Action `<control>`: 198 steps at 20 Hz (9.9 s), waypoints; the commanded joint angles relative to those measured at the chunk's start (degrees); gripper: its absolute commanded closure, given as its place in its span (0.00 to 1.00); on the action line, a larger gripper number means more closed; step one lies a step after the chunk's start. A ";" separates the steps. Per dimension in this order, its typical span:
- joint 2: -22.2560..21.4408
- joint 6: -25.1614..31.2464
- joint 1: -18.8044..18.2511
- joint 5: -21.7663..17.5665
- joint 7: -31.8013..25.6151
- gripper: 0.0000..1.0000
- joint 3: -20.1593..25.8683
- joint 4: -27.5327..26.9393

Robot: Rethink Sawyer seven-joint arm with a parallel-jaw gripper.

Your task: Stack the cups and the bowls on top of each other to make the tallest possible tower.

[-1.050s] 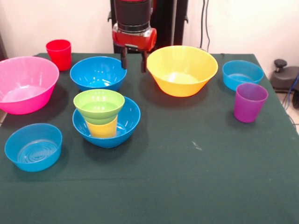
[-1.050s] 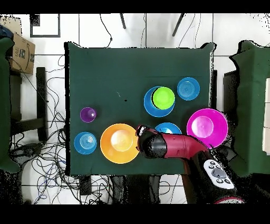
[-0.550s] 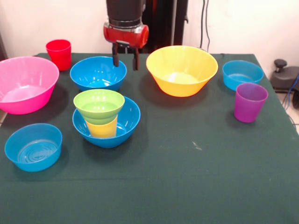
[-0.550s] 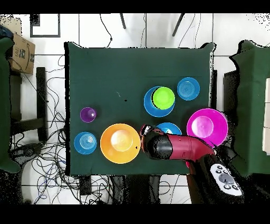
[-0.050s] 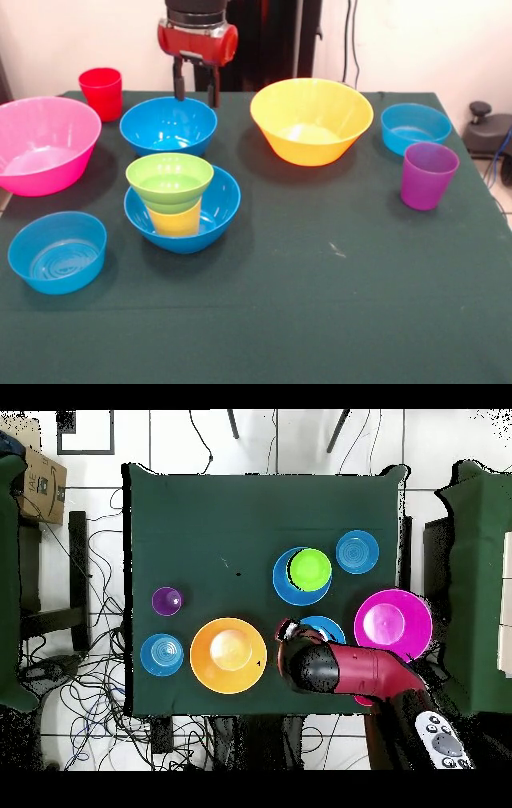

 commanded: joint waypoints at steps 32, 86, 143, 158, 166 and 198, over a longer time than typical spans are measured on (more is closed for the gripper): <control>15.18 -9.96 3.02 -8.95 0.37 0.00 -4.57 -4.31; 16.01 -15.50 4.14 -10.54 2.08 0.00 -7.27 -1.98; -3.37 7.76 -0.59 4.11 -1.13 1.00 7.03 -1.17; -7.59 18.82 3.54 9.19 -0.46 1.00 6.08 -6.09; -5.07 26.13 6.82 9.53 0.30 1.00 4.70 -14.41; -0.58 41.82 6.76 15.23 -3.72 1.00 6.59 -20.07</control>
